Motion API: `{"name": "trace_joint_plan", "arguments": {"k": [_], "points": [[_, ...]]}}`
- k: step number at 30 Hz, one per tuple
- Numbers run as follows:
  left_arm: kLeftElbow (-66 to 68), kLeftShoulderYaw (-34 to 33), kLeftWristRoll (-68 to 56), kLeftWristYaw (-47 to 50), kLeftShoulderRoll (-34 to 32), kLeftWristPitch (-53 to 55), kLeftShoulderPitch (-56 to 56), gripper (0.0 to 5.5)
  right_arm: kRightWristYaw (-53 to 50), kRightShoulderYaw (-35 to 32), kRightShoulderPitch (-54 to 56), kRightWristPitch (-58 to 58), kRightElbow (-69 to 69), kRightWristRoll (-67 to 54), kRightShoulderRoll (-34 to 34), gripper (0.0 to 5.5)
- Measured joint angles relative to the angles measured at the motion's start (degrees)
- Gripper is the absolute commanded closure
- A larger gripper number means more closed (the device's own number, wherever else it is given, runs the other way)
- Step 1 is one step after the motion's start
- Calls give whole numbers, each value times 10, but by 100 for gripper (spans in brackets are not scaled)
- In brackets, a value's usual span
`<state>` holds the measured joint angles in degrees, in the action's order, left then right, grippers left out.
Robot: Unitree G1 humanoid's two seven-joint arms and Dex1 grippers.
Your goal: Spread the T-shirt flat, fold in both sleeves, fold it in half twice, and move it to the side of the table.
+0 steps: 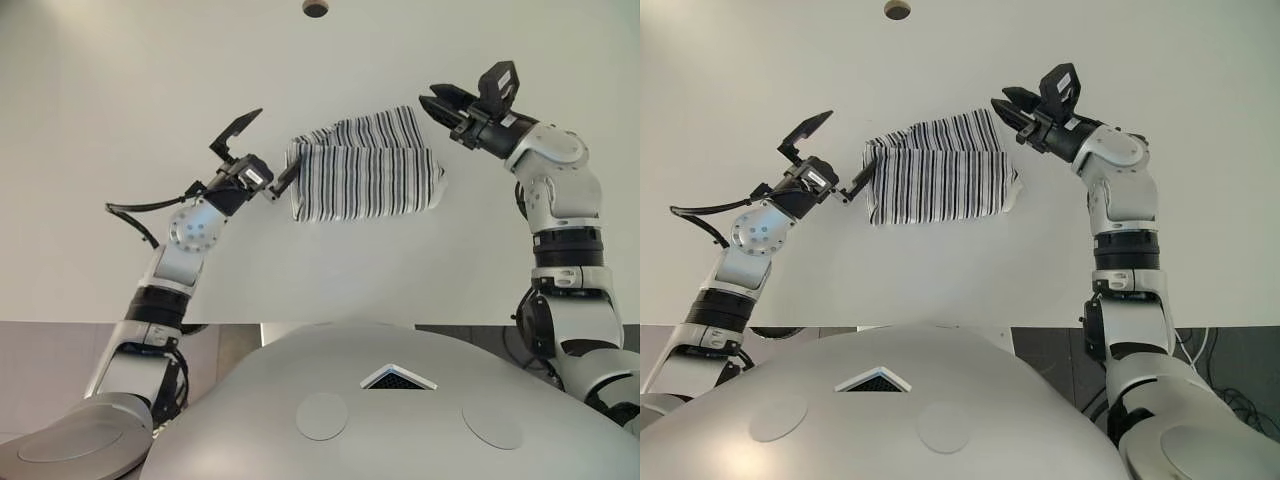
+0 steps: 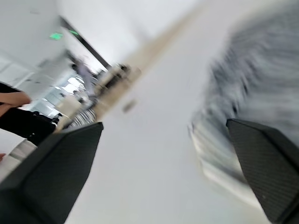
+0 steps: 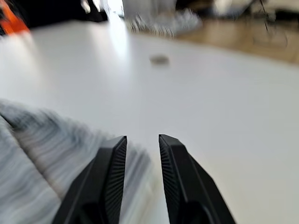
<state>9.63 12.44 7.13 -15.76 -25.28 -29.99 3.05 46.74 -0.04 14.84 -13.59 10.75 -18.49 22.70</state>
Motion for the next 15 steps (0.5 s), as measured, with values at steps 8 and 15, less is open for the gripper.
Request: {"name": "trace_joint_plan", "arguments": {"k": [8,15], "points": [[-49,-86,-75,23,38,54,-17,62,97,143,-41,124,-73,76,-3,421],[-57,-90,-57,26,50,54,-20,62,79,231,80,284,193,224,-11,421]]}}
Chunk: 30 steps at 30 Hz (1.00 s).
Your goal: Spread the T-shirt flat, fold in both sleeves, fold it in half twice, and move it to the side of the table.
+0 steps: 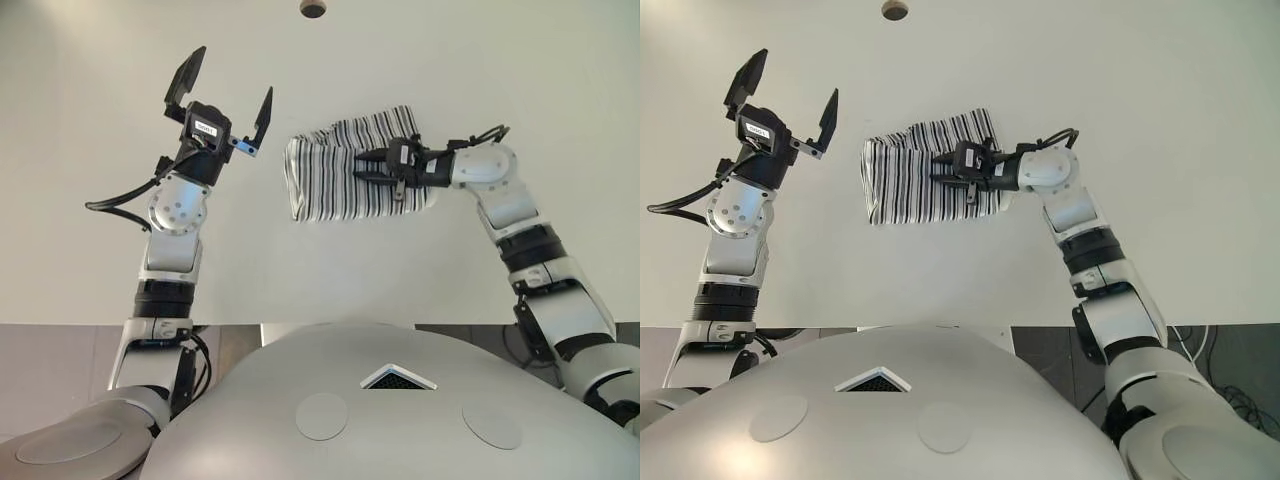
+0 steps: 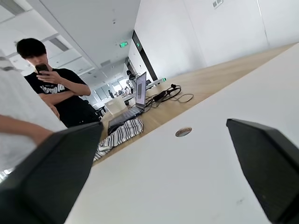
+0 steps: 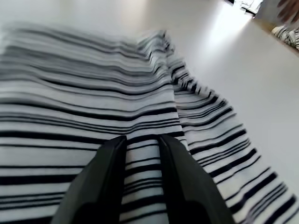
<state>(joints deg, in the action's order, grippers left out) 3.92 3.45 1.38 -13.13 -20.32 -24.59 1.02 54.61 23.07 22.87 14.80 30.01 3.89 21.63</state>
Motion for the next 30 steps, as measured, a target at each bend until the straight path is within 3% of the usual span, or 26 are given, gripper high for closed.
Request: {"name": "trace_joint_plan", "arguments": {"k": [4,8,12,17,27,30], "points": [[-27,-1,12,1,6,-9,9,62,-67,11,99,63,162,50,-1,421],[-47,-16,14,16,17,-9,17,62,-88,-40,112,93,270,29,64,421],[-66,-22,23,36,29,-9,40,62,-182,-165,83,0,398,-43,194,421],[-90,-24,51,53,40,-9,65,62,-318,-312,37,-130,459,-133,263,421],[-113,-45,61,71,47,-9,97,62,-331,-333,60,-149,435,-120,227,421],[-116,-47,59,76,63,-9,93,62,-463,-355,41,-41,348,-101,193,421]]}}
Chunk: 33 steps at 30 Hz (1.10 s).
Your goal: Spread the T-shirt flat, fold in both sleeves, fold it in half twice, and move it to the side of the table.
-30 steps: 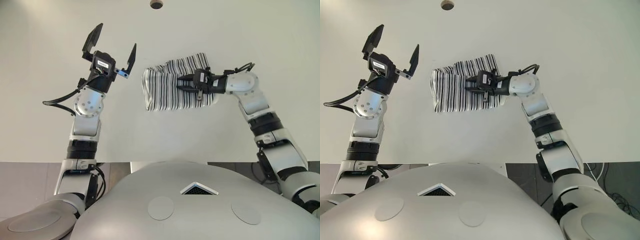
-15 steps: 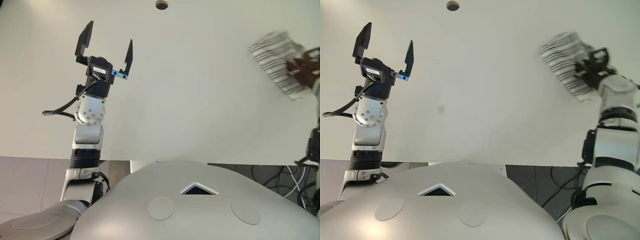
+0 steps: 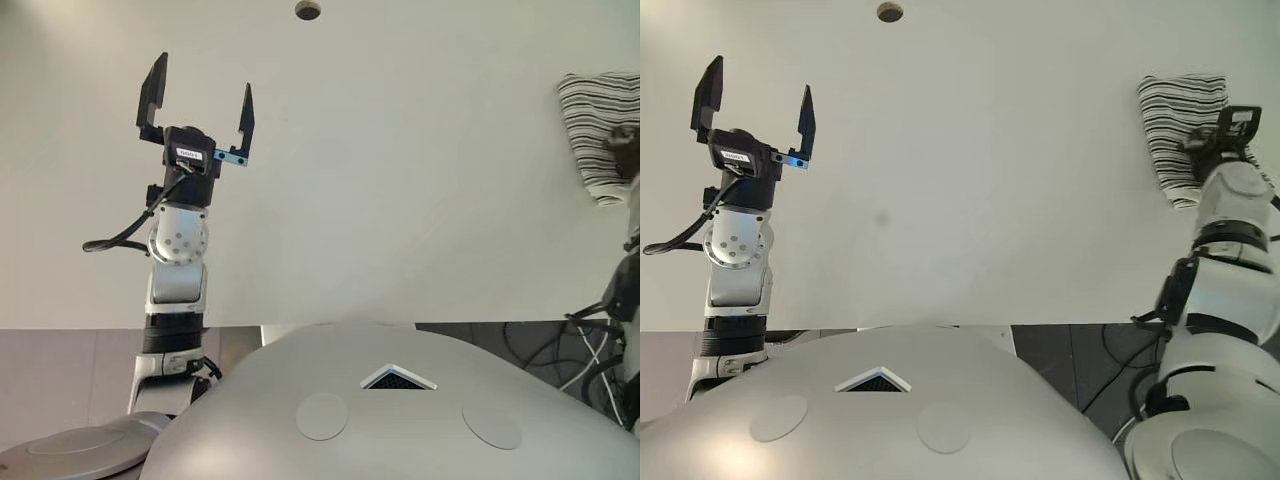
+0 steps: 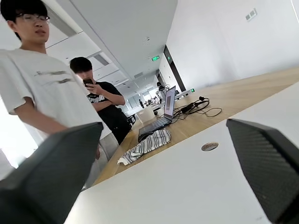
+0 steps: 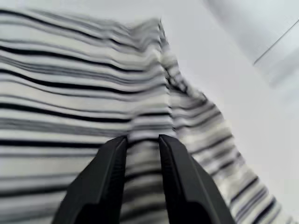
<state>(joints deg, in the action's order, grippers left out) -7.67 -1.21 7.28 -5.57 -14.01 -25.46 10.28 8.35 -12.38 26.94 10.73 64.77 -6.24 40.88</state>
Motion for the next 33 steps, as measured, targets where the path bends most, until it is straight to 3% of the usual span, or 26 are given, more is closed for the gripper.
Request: {"name": "trace_joint_plan", "arguments": {"k": [3,6,8,10,11,14,18,25,33], "points": [[-2,-4,-1,3,7,0,-7,62,-97,-47,-27,67,-204,21,0,421],[-4,-7,-1,13,26,0,-23,62,-152,-51,-75,75,-424,45,-60,421],[-5,-7,-4,22,43,0,-38,62,-176,-19,-107,77,-543,65,-127,421],[-4,-9,-25,46,76,8,-72,62,-189,76,-149,102,-673,77,-238,421],[4,0,-26,49,90,8,-103,62,-170,139,-165,127,-684,73,-304,421],[72,16,28,81,94,-65,-113,62,-101,176,-190,158,-632,-9,-363,421],[158,19,101,162,113,-150,-116,62,-64,185,-206,217,-543,-4,-392,421],[232,34,115,176,105,-241,-121,62,-51,200,-213,311,-480,65,-403,421],[233,45,116,181,115,-253,-121,60,-26,210,-227,351,-473,68,-398,275]]}}
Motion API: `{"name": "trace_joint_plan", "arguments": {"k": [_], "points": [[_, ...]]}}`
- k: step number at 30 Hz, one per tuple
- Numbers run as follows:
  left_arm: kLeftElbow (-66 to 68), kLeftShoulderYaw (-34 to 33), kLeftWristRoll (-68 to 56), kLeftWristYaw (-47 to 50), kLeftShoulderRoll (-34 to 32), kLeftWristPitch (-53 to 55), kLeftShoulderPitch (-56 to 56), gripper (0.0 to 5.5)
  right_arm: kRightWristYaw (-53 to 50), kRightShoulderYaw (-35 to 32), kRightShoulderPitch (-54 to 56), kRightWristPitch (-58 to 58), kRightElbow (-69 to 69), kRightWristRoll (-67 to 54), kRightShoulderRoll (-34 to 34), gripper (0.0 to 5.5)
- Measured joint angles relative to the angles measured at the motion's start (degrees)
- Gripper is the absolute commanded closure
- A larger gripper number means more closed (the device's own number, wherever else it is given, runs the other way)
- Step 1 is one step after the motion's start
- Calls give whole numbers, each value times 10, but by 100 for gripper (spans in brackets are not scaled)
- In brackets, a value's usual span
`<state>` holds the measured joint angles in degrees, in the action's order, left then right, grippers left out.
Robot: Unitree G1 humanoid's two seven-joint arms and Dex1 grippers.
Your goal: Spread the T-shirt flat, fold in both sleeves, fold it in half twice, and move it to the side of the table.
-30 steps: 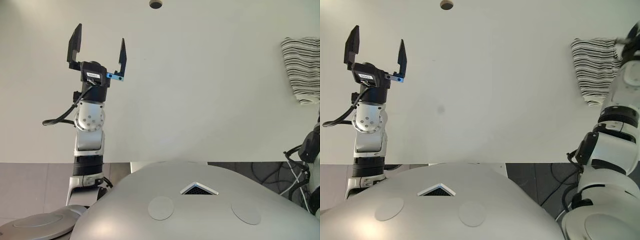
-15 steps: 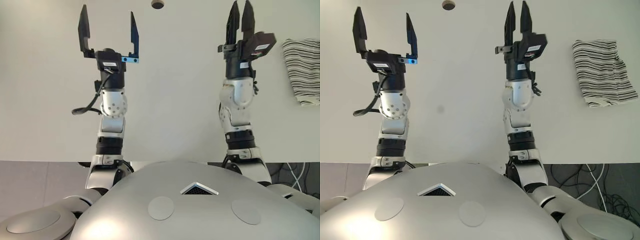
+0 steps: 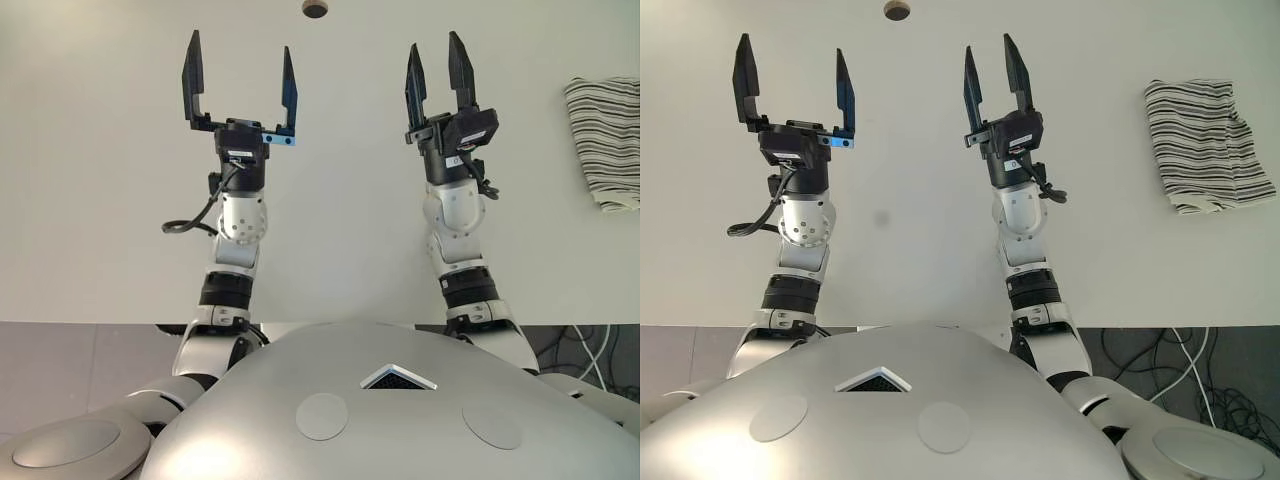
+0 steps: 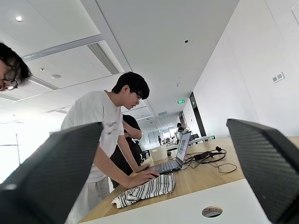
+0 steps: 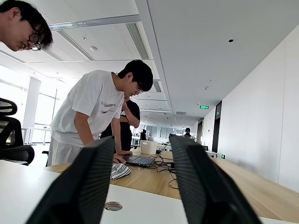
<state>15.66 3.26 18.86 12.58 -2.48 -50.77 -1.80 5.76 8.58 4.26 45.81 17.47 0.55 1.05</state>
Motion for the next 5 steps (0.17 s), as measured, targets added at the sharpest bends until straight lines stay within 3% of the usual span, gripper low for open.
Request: {"name": "trace_joint_plan", "arguments": {"k": [5], "points": [[0,0,0,2,0,0,0,60,25,4,0,4,0,-7,2,184]]}}
